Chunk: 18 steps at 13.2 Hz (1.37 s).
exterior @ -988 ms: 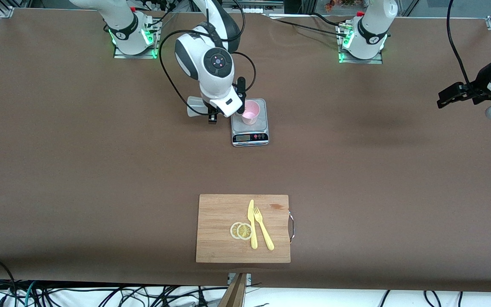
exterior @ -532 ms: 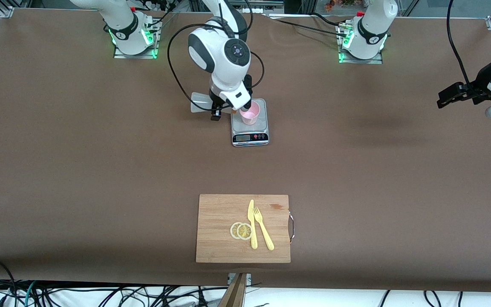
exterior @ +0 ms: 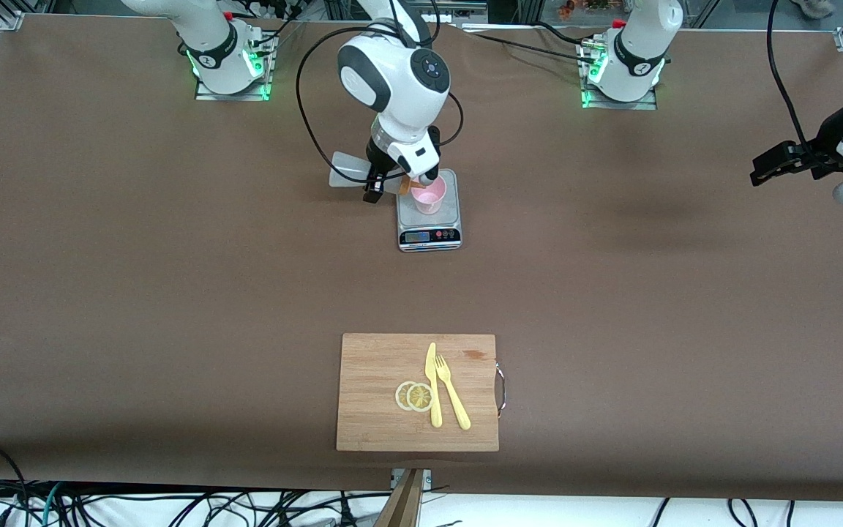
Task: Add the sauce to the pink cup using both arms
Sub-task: 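Tilt the bottle nozzle down into the pink cup with the right gripper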
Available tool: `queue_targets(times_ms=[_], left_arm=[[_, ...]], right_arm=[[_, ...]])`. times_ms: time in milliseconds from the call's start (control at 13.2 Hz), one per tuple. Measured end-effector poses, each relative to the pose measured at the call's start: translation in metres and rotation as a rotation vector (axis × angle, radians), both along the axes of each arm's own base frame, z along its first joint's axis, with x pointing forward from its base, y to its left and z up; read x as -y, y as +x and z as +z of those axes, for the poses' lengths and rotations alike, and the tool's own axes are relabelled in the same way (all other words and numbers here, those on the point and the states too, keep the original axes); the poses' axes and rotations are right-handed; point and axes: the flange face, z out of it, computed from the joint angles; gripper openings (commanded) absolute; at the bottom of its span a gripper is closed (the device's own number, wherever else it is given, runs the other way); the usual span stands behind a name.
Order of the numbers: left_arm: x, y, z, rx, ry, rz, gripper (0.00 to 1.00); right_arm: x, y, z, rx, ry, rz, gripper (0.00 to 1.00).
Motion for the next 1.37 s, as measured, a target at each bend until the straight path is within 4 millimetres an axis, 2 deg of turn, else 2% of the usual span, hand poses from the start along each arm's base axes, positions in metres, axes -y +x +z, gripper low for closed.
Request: queue_targets(times_ms=[532, 1368], left_arm=[[0.0, 0.0, 0.0, 0.0, 0.0, 0.0, 1.0], [0.0, 0.0, 0.0, 0.0, 0.0, 0.0, 1.0]], right_arm=[[-0.015, -0.028, 0.002, 0.061, -0.086, 0.016, 0.0], [-0.026, -0.024, 0.0, 0.082, -0.106, 0.025, 0.0]])
